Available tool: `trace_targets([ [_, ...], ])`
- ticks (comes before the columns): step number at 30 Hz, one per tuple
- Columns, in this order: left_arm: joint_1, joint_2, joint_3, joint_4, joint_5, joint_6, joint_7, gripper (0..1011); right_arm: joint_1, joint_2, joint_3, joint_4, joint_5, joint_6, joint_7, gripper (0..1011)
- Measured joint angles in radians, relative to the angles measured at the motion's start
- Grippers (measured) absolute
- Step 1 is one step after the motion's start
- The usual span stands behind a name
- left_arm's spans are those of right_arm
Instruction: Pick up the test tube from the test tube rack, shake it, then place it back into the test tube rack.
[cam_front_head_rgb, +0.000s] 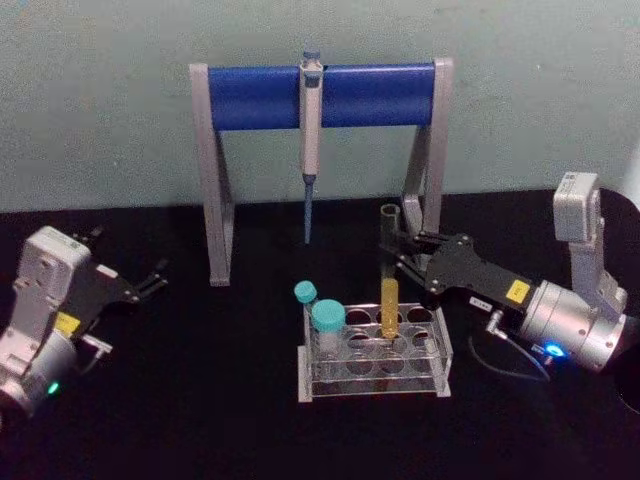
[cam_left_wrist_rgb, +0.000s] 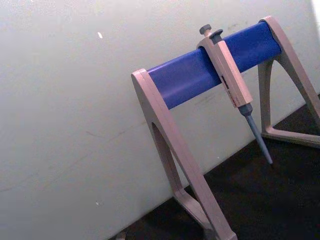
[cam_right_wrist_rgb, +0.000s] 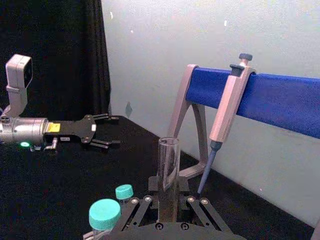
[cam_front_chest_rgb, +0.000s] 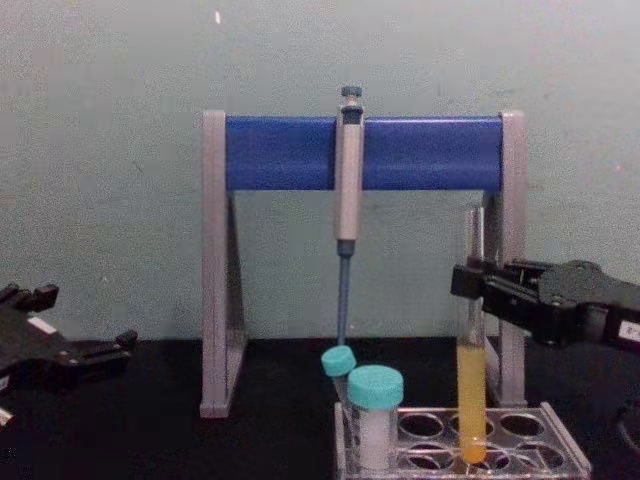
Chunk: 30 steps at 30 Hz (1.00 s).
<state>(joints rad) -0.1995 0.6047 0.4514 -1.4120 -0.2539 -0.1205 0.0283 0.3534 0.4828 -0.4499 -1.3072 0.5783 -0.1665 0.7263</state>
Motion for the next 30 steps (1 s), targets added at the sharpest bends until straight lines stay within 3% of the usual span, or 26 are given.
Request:
trace_targets([
  [30, 0.000, 0.000, 0.000, 0.000, 0.000, 0.000, 0.000, 1001, 0.025, -0.012, -0.030, 0.047, -0.031, 0.020, 0.005, 228],
])
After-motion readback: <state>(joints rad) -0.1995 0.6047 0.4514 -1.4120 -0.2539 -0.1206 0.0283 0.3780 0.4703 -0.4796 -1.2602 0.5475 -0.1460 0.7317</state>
